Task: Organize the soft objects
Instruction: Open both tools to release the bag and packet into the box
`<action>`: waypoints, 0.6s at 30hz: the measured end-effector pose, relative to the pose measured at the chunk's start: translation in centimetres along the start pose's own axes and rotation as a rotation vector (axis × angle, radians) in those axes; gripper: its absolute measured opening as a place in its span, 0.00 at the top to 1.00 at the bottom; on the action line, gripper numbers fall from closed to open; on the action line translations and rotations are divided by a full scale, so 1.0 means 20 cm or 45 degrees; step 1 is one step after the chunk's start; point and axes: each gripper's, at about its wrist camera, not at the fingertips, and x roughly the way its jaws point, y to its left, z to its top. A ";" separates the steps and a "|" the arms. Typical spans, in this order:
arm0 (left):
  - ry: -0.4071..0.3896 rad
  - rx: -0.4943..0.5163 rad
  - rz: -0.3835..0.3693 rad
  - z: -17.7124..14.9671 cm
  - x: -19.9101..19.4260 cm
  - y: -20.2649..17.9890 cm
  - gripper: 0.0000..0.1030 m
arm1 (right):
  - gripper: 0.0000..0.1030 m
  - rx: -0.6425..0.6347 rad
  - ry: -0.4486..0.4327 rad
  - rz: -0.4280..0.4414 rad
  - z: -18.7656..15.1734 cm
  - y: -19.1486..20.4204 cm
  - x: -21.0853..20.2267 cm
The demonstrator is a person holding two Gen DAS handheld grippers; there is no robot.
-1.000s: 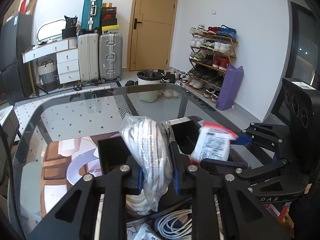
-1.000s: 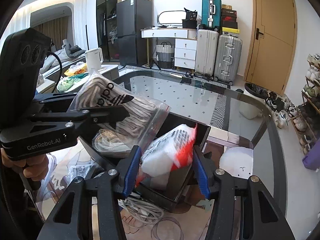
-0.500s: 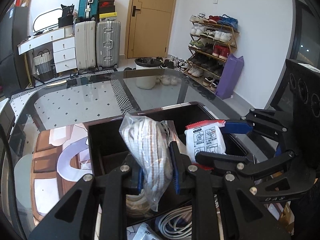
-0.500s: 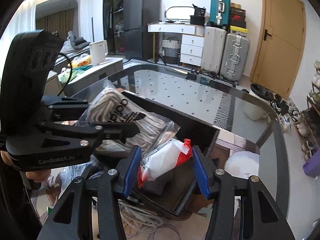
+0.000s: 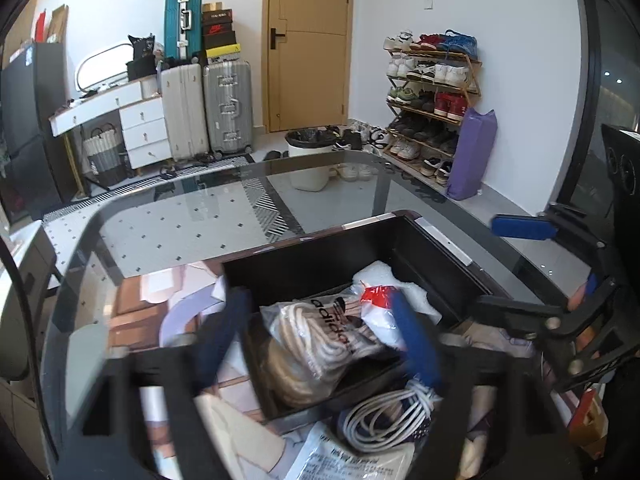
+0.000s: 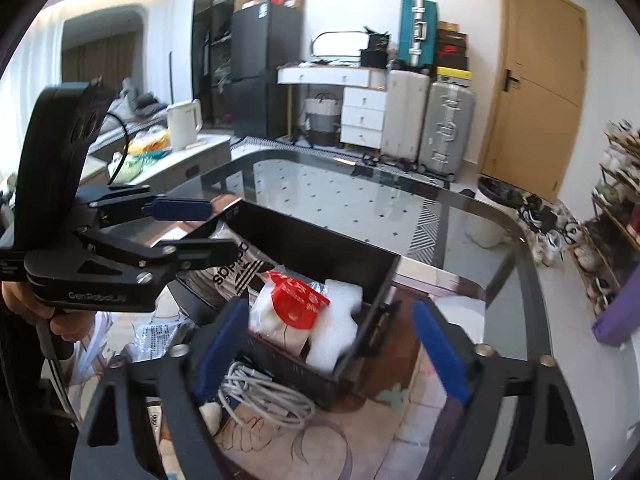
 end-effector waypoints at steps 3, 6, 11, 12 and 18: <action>-0.045 0.013 0.030 -0.02 -0.07 0.00 0.02 | 0.04 0.039 -0.011 -0.011 -0.04 -0.01 -0.06; -0.052 0.030 0.063 -0.05 -0.13 -0.01 0.00 | 0.00 0.067 -0.008 -0.016 -0.07 -0.01 -0.10; -0.060 0.056 0.084 -0.11 -0.21 -0.04 0.00 | 0.00 0.129 0.005 0.013 -0.14 0.00 -0.15; -0.059 0.060 0.082 -0.13 -0.23 -0.05 0.00 | 0.00 0.131 0.012 0.015 -0.15 0.01 -0.15; -0.048 0.039 0.081 -0.20 -0.29 -0.05 0.00 | 0.00 0.096 0.041 0.024 -0.23 0.09 -0.20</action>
